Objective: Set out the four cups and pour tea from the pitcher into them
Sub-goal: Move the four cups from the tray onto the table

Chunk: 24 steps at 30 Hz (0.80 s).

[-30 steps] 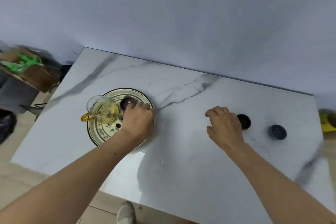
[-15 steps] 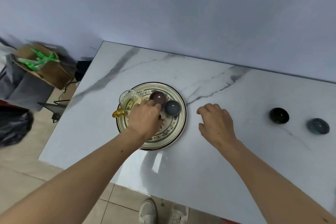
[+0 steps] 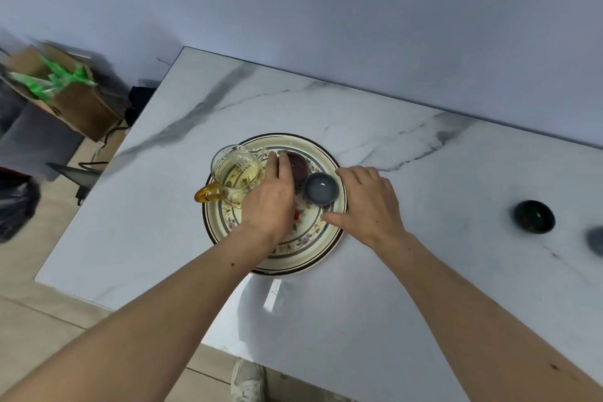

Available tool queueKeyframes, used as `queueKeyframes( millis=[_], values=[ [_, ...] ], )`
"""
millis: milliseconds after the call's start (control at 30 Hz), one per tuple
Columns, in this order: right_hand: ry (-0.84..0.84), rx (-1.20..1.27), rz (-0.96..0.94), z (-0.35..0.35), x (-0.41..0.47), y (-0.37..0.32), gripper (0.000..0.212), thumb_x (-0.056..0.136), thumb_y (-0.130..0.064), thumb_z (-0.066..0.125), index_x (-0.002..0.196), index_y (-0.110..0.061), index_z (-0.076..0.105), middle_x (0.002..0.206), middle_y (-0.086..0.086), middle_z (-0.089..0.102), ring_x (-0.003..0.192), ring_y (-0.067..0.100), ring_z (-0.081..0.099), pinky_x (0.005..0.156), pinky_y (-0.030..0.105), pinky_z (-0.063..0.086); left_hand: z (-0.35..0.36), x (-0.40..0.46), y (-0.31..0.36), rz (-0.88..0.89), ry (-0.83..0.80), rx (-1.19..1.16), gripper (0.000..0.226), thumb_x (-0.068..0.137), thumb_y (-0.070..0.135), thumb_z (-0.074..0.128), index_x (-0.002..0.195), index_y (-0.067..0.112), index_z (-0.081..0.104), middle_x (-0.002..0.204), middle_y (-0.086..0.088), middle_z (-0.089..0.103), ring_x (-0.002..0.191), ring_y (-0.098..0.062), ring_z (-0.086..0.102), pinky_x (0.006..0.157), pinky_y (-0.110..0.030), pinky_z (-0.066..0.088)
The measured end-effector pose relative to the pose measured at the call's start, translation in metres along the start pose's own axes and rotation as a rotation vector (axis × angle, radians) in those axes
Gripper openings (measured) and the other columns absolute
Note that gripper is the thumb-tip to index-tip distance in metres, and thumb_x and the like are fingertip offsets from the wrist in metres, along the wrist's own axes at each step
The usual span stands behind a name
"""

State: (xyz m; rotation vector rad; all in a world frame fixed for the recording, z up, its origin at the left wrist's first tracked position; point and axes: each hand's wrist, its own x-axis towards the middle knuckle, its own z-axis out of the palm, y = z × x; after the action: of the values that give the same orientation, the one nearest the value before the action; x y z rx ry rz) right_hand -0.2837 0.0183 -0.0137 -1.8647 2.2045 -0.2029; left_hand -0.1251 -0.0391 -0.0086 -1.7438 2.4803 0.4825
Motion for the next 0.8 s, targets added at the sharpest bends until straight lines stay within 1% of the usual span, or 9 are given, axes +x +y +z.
queueKeyframes(
  millis=[100,167,233,367,433,533,667,733,800],
  values=[
    [0.001,-0.004,-0.032,0.009,0.009,0.001,0.078,0.059,-0.055,0.076,0.124,-0.018,0.053,0.12,0.001,0.06,0.114,0.024,0.05,0.094,0.036,0.039,0.01,0.006,-0.003,-0.012,0.018,-0.018,0.089,0.083,0.004,0.063,0.152,0.008,0.007,0.162,-0.013,0.006,0.101,-0.037,0.065,0.057,-0.035,0.044],
    [-0.008,-0.006,-0.058,0.014,0.014,0.002,0.077,0.058,-0.056,0.076,0.122,-0.019,0.053,0.119,0.0,0.06,0.113,0.024,0.05,0.094,0.035,0.038,0.015,0.01,-0.005,-0.034,0.026,-0.038,0.089,0.084,0.008,0.065,0.152,0.008,0.007,0.162,-0.013,0.008,0.109,-0.037,0.063,0.065,-0.039,0.05],
    [-0.015,-0.01,-0.094,0.018,0.018,0.002,0.075,0.059,-0.055,0.075,0.122,-0.019,0.055,0.117,0.0,0.061,0.11,0.023,0.05,0.094,0.035,0.037,0.018,0.014,-0.006,-0.051,0.036,-0.068,0.085,0.086,0.01,0.064,0.151,0.008,0.01,0.161,-0.013,0.012,0.116,-0.038,0.059,0.073,-0.042,0.053],
    [0.009,-0.005,-0.124,0.019,0.024,0.006,0.065,0.063,-0.051,0.074,0.117,-0.019,0.057,0.112,0.001,0.062,0.107,0.023,0.051,0.094,0.035,0.039,0.023,0.021,-0.004,-0.067,0.062,-0.094,0.08,0.088,0.013,0.062,0.15,0.008,0.013,0.161,-0.012,0.014,0.119,-0.039,0.056,0.078,-0.044,0.053],
    [0.018,-0.003,-0.13,0.018,0.024,0.008,0.063,0.064,-0.049,0.074,0.116,-0.018,0.057,0.111,0.002,0.061,0.107,0.024,0.051,0.092,0.035,0.039,0.024,0.024,-0.002,-0.09,0.057,-0.088,0.082,0.087,0.014,0.063,0.151,0.008,0.011,0.161,-0.013,0.013,0.115,-0.04,0.058,0.075,-0.044,0.053],
    [0.041,0.023,-0.135,0.012,0.023,0.011,0.063,0.061,-0.046,0.074,0.114,-0.015,0.058,0.109,0.004,0.06,0.106,0.025,0.05,0.09,0.036,0.04,0.027,0.029,0.0,-0.108,0.05,-0.064,0.085,0.087,0.017,0.065,0.151,0.008,0.01,0.161,-0.012,0.015,0.109,-0.04,0.061,0.067,-0.041,0.049],
    [0.07,0.054,-0.126,0.005,0.022,0.016,0.062,0.059,-0.045,0.075,0.111,-0.014,0.059,0.106,0.002,0.062,0.105,0.024,0.051,0.087,0.033,0.04,0.029,0.034,0.003,-0.127,0.079,-0.018,0.083,0.087,0.017,0.065,0.15,0.006,0.012,0.147,-0.013,0.033,0.1,-0.039,0.063,0.059,-0.038,0.041],
    [0.07,0.064,-0.115,0.001,0.022,0.02,0.063,0.058,-0.048,0.076,0.11,-0.016,0.058,0.106,0.0,0.063,0.105,0.023,0.052,0.087,0.032,0.04,0.029,0.036,0.006,-0.147,0.099,-0.004,0.075,0.088,0.014,0.065,0.147,0.004,0.019,0.14,-0.013,0.038,0.097,-0.038,0.064,0.056,-0.037,0.039],
    [0.082,0.075,-0.104,-0.002,0.021,0.025,0.066,0.057,-0.05,0.077,0.11,-0.016,0.059,0.106,-0.001,0.064,0.104,0.023,0.052,0.086,0.032,0.039,0.027,0.036,0.007,-0.157,0.111,-0.034,0.064,0.086,0.02,0.069,0.137,0.003,0.033,0.132,-0.013,0.042,0.095,-0.038,0.064,0.056,-0.037,0.038]
  ],
)
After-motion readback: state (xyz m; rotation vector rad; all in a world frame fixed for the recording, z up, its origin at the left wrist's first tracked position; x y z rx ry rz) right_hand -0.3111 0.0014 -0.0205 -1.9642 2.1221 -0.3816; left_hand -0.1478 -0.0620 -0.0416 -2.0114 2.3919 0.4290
